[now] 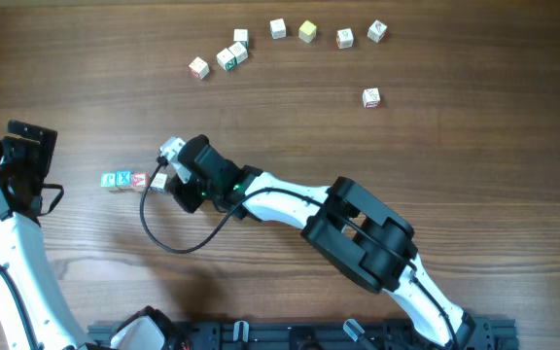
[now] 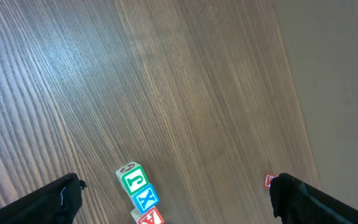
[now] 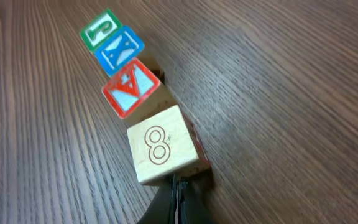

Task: Form a horizontal line

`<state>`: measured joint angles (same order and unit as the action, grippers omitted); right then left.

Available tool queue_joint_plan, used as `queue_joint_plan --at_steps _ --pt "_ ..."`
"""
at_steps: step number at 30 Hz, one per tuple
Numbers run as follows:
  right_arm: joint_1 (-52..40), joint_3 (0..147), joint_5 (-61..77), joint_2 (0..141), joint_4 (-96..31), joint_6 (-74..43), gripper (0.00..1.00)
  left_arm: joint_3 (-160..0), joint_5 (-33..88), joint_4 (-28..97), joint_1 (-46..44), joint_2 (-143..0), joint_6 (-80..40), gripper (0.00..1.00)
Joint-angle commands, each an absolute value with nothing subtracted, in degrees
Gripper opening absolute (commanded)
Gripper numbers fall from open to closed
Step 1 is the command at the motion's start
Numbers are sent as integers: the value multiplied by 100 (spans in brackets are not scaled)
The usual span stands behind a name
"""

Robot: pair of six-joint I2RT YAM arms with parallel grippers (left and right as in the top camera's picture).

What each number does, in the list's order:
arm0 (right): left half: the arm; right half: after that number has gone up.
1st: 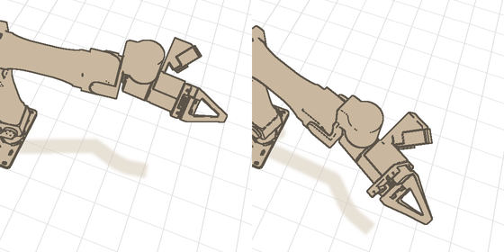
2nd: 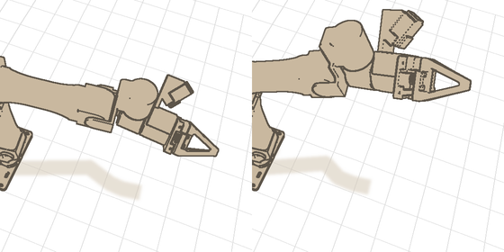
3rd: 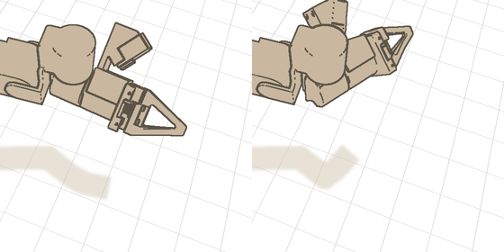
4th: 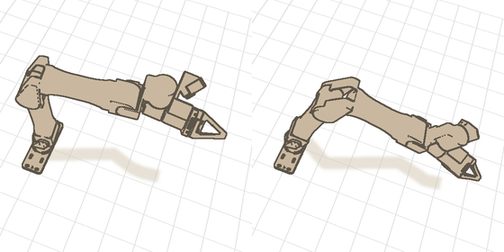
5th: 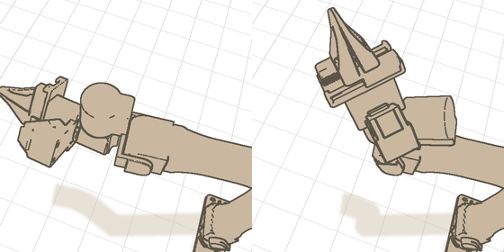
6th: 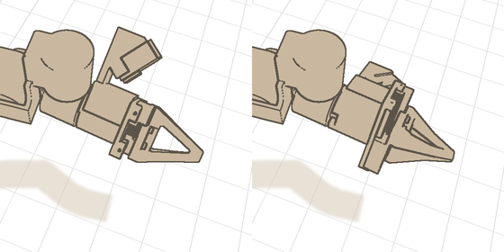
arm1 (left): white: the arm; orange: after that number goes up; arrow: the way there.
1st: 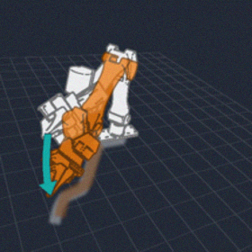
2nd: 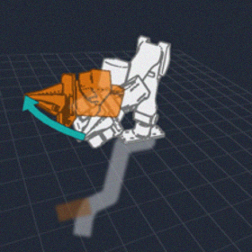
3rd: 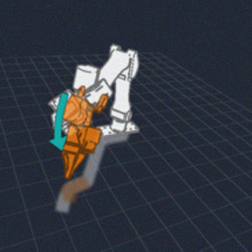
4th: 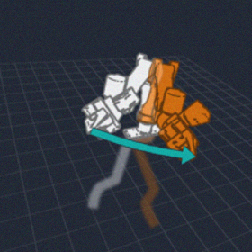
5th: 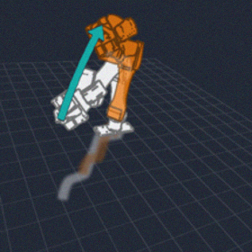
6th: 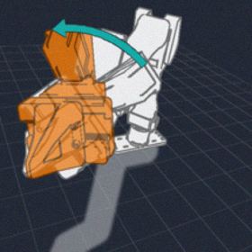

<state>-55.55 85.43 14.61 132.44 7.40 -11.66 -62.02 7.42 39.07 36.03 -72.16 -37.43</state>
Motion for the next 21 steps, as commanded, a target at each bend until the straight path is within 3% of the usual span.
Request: queue_joint_plan --at_steps 1,21 --pt "-5542 8565 1555 13524 851 -1216 5 -6300 788 3909 3627 -7212 -3795 100" --pt "-5540 8565 1540 13555 1173 -1253 4 -6300 788 3909 3627 -7212 -3795 100"
